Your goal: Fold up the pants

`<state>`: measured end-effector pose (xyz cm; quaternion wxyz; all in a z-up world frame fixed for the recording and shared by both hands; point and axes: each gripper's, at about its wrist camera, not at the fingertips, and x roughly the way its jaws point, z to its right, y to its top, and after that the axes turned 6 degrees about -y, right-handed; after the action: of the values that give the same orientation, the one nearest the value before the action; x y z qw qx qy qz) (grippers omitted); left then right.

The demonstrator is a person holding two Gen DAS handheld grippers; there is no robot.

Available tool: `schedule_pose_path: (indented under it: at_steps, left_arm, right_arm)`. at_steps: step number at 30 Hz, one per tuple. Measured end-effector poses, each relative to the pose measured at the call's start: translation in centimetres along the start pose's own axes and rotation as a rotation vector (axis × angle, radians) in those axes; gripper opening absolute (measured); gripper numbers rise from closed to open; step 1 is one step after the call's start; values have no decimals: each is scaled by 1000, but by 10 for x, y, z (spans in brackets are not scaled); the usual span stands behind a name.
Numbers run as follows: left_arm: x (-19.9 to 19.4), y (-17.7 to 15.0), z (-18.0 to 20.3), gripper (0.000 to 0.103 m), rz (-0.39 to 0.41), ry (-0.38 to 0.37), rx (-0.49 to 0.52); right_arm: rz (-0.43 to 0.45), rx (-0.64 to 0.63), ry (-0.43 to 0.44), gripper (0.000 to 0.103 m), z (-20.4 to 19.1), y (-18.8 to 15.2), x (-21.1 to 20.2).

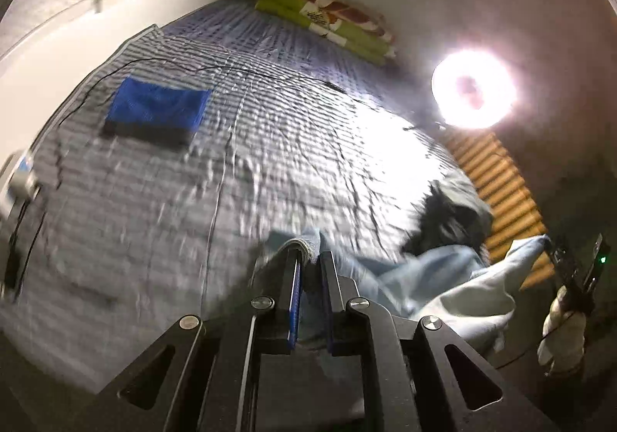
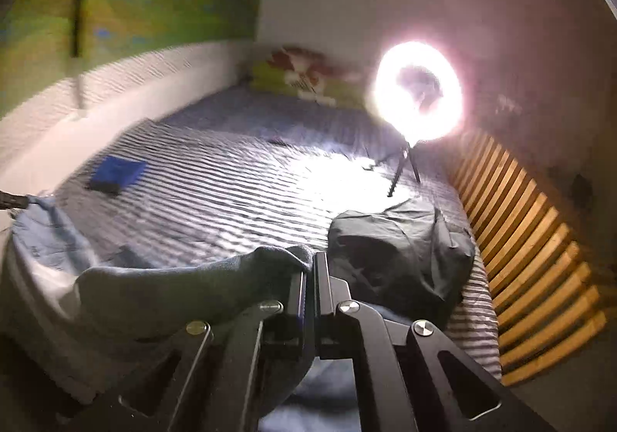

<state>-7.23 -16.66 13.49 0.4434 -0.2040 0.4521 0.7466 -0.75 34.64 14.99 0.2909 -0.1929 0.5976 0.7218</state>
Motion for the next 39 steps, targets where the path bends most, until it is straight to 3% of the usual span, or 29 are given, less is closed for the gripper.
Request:
schedule_pose_path:
  at_steps: [2, 5, 7, 8, 9, 10, 12, 16, 19, 21, 23, 26, 28, 29, 30, 31, 32, 34, 35, 37, 39]
  left_arm:
    - [44, 32, 0, 9, -25, 24, -20]
    - [127, 76, -8, 15, -128, 12, -64]
    - [163, 92, -22, 26, -154, 49, -149]
    - [171, 95, -27, 37, -154, 41, -167]
    - [175, 97, -32, 49, -140, 30, -185]
    - [175, 94, -36, 53, -114, 17, -191]
    - [175, 86, -39, 63, -110, 13, -150]
    - [193, 58, -56, 79, -166, 29, -125]
    - [213, 48, -65, 80, -196, 31, -154]
    - [231, 43, -68, 84, -219, 26, -160]
    - [250, 37, -71, 85, -239, 48, -158]
    - [273, 28, -72, 86, -278, 55, -170]
    - [281, 22, -68, 86, -267, 101, -158]
    - [281, 20, -63, 78, -247, 129, -145]
    - [281, 19, -58, 32, -240, 127, -128]
    - [282, 18, -54, 14, -259, 109, -130]
    - [278, 17, -51, 14, -251, 100, -153]
    - [258, 18, -40, 12, -179, 107, -131]
    - [246, 19, -35, 12, -151, 99, -123]
    - [213, 24, -26, 11, -91, 65, -116]
    - [170, 33, -21, 11, -9, 23, -124]
  right_arm:
    - [-59, 3, -66, 2, 2, 18, 59]
    - [-155, 28, -174, 2, 16, 35, 145]
    - [-259, 42, -233, 3, 28, 34, 198]
    - [-328, 35, -233, 5, 32, 30, 221]
    - [-373, 41, -225, 11, 35, 23, 236]
    - [-383, 56, -221, 15, 40, 18, 242]
    - [-355, 66, -213, 31, 45, 11, 238]
    - [-321, 111, -163, 46, 49, 6, 212]
    - [-324, 145, -43, 47, 39, -1, 185]
    - [-324, 127, 20, 56, 25, -9, 166]
    - [-324, 104, 57, 66, 9, -18, 153]
    - [-380, 25, 99, 69, -19, -39, 143]
    - [-418, -37, 83, 70, -38, -52, 145]
    - [-443, -79, 63, 70, -49, -60, 150]
    - [-456, -107, 48, 70, -56, -65, 153]
    - [-469, -142, 17, 70, -62, -71, 159]
    - [-476, -166, -4, 68, -64, -76, 163]
    - [-479, -194, -27, 31, -63, -80, 166]
    - [-493, -177, -39, 7, -56, -79, 165]
    - [-472, -105, -26, 6, -36, -71, 153]
    - [-415, -79, -75, 6, -16, -59, 133]
